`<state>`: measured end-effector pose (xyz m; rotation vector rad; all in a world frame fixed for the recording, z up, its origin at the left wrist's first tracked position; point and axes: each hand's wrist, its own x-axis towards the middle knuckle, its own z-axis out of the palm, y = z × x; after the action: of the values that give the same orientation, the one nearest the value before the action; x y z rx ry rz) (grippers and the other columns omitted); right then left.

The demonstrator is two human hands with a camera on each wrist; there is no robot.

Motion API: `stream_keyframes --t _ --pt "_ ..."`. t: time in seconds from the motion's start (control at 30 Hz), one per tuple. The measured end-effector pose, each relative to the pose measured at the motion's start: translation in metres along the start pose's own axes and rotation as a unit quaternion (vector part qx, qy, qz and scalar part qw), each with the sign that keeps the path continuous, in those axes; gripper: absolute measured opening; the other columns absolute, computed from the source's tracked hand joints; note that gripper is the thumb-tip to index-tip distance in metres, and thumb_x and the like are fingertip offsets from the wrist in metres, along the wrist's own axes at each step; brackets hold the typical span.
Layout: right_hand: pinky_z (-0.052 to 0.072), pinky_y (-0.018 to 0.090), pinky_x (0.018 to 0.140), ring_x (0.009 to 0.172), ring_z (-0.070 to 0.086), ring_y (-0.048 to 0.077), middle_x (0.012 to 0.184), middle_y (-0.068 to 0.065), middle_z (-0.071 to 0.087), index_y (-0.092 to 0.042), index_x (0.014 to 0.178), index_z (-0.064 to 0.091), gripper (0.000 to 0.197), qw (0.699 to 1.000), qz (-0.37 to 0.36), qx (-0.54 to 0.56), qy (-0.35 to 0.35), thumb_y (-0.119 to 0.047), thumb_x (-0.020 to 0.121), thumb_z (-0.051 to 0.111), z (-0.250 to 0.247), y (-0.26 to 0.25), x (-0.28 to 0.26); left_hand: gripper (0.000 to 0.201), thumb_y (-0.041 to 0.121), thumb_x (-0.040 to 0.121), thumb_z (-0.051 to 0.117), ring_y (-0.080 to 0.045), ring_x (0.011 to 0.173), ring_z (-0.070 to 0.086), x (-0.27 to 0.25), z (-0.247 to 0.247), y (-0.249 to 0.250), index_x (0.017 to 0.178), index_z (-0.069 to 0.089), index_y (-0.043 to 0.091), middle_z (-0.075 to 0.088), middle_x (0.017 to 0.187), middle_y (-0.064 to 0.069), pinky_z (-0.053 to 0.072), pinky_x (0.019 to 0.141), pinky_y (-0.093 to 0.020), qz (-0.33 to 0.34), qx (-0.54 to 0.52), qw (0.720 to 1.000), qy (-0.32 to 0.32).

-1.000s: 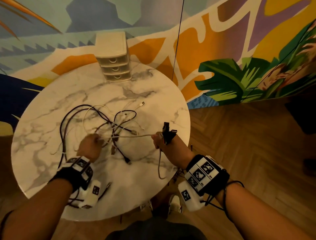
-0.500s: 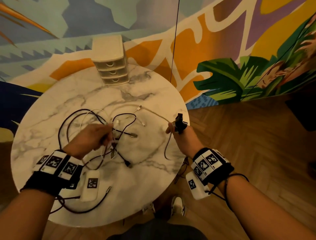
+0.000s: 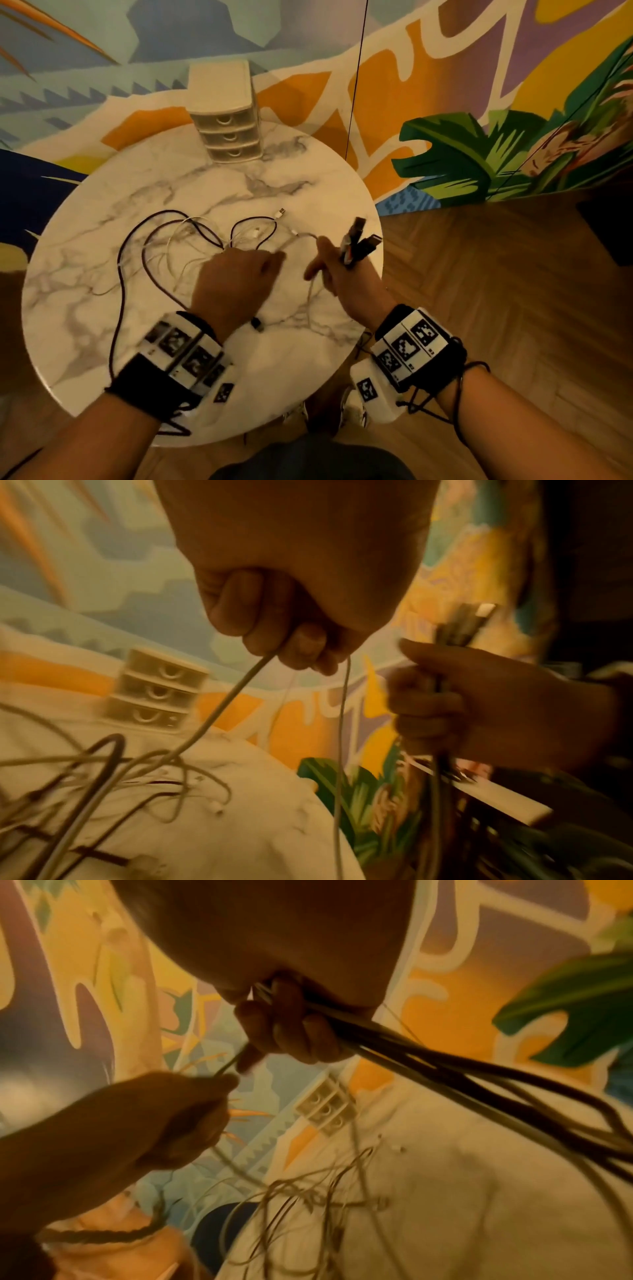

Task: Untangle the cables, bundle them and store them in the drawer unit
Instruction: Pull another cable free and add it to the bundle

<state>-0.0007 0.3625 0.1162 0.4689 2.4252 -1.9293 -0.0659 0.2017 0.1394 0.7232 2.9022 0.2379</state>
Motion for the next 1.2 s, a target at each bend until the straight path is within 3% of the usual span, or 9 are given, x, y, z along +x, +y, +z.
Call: stream_keyframes --t 0.1,0.3,0.5,0.67,0.8,0.9,1.03,1.1,1.2 --pt "0.038 0.025 0.056 0.050 0.046 0.013 0.054 0.009 0.056 -0.014 0.078 0.068 0.047 0.995 0.055 0.071 -0.048 -0.043 0.099 0.037 0.017 0.001 0.001 0.033 0.039 0.099 0.028 -0.009 0.053 0.044 -0.012 0.012 0.032 0.089 0.058 0.030 0.042 0.059 0.008 0.028 0.048 -0.024 0.084 0.003 0.996 -0.035" --pt "0.032 0.022 0.050 0.042 0.038 0.011 0.046 0.001 0.046 -0.004 0.090 0.069 0.047 0.995 0.022 0.093 0.009 -0.034 0.101 0.035 0.002 0.007 0.010 0.029 0.029 0.096 0.048 -0.019 0.061 0.058 -0.010 0.085 -0.028 0.094 0.063 0.005 0.066 0.084 -0.016 0.050 0.055 -0.033 -0.133 -0.336 0.907 -0.219" --pt "0.030 0.014 0.045 0.040 0.037 0.005 0.050 0.005 0.048 -0.005 0.085 0.072 0.050 0.992 0.018 0.099 0.072 -0.032 0.101 0.035 -0.022 -0.001 0.010 0.019 0.008 0.092 0.049 -0.038 0.084 0.056 0.034 0.055 -0.109 0.085 0.062 -0.004 0.060 0.089 -0.026 0.040 0.072 -0.039 -0.119 -0.156 0.967 0.160" --pt "0.031 0.018 0.046 0.043 0.038 0.009 0.044 -0.002 0.046 -0.022 0.064 0.069 0.049 0.984 0.010 0.131 0.118 -0.034 0.100 0.039 -0.027 -0.002 0.015 0.024 0.021 0.096 0.046 -0.039 0.095 0.057 0.027 0.087 -0.123 0.091 0.061 0.003 0.059 0.099 -0.022 0.039 0.075 -0.036 -0.154 -0.134 0.978 -0.031" --pt "0.030 0.017 0.046 0.041 0.037 0.008 0.041 -0.005 0.043 -0.013 0.068 0.070 0.052 0.978 -0.008 0.138 0.157 -0.035 0.101 0.037 -0.032 0.004 0.021 0.034 0.026 0.096 0.041 -0.039 0.098 0.057 0.031 0.062 -0.123 0.102 0.064 0.002 0.062 0.105 -0.021 0.044 0.083 -0.041 -0.148 -0.169 0.954 0.199" --pt "0.029 0.014 0.044 0.037 0.035 0.006 0.037 -0.005 0.041 -0.007 0.068 0.067 0.055 0.969 -0.009 0.144 0.198 -0.038 0.101 0.035 -0.040 0.003 0.025 0.027 0.024 0.097 0.044 -0.025 0.085 0.066 0.020 0.058 -0.112 0.082 0.067 0.023 0.072 0.080 -0.002 0.050 0.080 -0.035 -0.100 -0.210 0.969 -0.086" --pt "0.030 0.013 0.040 0.034 0.035 0.005 0.034 -0.006 0.041 0.004 0.072 0.064 0.058 0.964 0.018 0.120 0.238 -0.037 0.101 0.036 -0.054 0.004 0.029 0.035 0.039 0.095 0.046 -0.004 0.075 0.065 -0.023 0.068 -0.057 0.083 0.071 0.018 0.073 0.077 0.003 0.048 0.087 -0.023 0.047 -0.145 0.874 -0.461" --pt "0.030 0.013 0.038 0.032 0.036 0.005 0.034 -0.006 0.042 0.012 0.079 0.062 0.058 0.968 0.035 0.093 0.230 -0.036 0.100 0.038 -0.058 0.006 0.027 0.045 0.047 0.093 0.046 -0.004 0.076 0.059 -0.036 0.072 -0.030 0.090 0.071 0.010 0.071 0.088 -0.002 0.044 0.079 -0.017 0.078 -0.078 0.838 -0.535" --pt "0.029 0.014 0.036 0.030 0.036 0.004 0.039 -0.005 0.042 0.017 0.086 0.059 0.056 0.974 0.046 0.074 0.207 -0.034 0.100 0.040 -0.061 0.011 0.018 0.050 0.056 0.091 0.045 -0.014 0.090 0.057 -0.020 0.068 -0.003 0.103 0.065 0.012 0.065 0.107 -0.005 0.046 0.082 -0.028 0.122 0.010 0.881 -0.458"
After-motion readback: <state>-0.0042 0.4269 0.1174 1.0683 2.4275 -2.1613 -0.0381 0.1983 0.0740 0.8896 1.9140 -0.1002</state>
